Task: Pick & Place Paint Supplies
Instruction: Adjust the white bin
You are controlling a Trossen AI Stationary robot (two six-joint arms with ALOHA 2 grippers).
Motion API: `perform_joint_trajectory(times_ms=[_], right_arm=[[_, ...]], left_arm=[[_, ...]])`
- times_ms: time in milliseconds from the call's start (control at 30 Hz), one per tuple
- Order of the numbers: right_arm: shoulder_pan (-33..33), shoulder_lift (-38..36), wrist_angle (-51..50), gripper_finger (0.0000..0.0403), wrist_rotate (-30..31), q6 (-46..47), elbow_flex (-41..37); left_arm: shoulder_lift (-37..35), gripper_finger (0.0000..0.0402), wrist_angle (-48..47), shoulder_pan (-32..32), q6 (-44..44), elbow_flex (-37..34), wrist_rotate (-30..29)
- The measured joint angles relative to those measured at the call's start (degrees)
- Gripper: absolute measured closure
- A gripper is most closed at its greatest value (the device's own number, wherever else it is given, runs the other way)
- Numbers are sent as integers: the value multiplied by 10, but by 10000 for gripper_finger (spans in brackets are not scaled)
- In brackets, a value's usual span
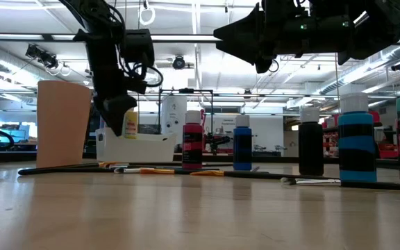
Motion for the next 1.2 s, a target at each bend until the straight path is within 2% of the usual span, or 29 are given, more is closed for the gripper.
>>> perform_joint_trajectory(times_ms=[267,400,600,733,833,1033,1200], right_arm=[[0,0,-3,198,0,-1,0],[0,0,-3,198,0,-1,0],[0,0,-3,198,0,-1,0],[0,0,-3,198,1,-1,0],[0,0,-3,198,1,-1,0],[-1,0,-4,198,1,-1,0],[-1,0,-4,198,1,-1,0]], left_arm=[[0,247,36,-7,50,0,-24],[0,260,32,2,60,0,-11],[0,273,-18,25,19,0,23],[0,281,-22,26,50,1,37],[0,304,-20,25,76,1,52],[-2,385,-20,24,103,3,83],[-2,384,-23,8,103,10,122]])
